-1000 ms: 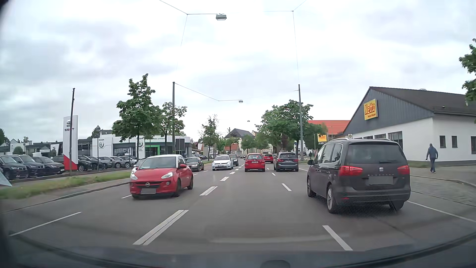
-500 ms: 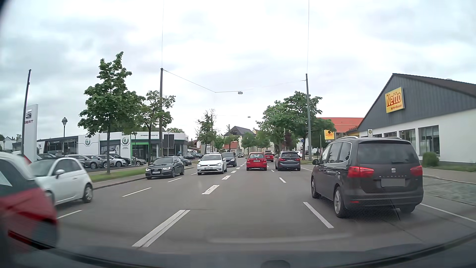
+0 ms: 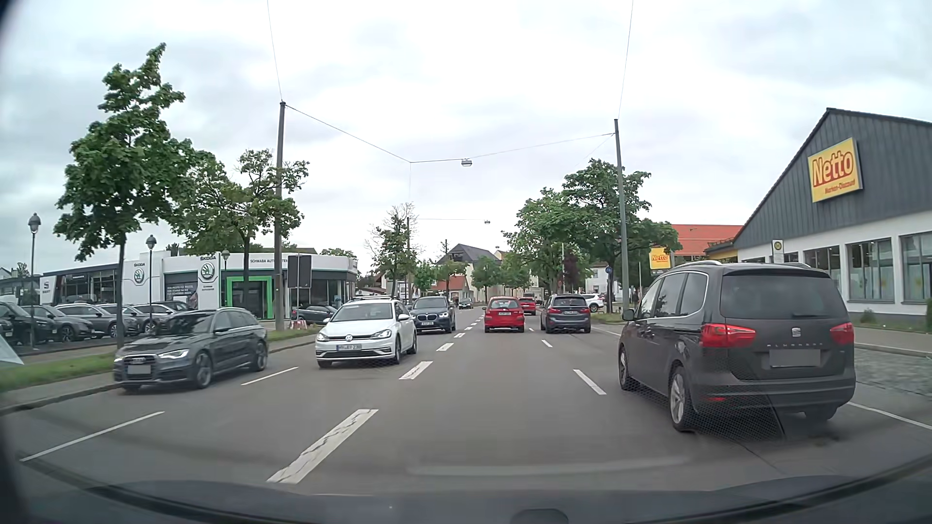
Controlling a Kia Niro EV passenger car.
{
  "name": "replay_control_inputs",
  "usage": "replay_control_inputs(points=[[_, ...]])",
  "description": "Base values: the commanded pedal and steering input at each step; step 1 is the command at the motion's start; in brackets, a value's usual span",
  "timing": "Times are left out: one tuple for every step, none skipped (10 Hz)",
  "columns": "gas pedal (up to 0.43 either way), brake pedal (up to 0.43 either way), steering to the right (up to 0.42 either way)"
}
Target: Follow the waypoints while adhering to traffic rules and regulations
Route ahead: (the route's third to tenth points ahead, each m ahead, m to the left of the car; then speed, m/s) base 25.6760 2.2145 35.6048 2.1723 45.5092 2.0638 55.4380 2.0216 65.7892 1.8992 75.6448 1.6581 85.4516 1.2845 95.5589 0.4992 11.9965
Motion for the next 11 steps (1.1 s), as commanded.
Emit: replay_control_inputs(points=[[0.189,0.000,0.000],[0.189,0.000,0.000],[0.189,0.000,0.001],[0.177,0.000,0.001],[0.169,0.000,0.001],[0.138,0.000,0.001],[0.020,0.000,0.001],[0.000,0.000,0.000],[0.000,0.000,0.000],[0.000,0.000,0.000],[0.000,0.000,0.000]])
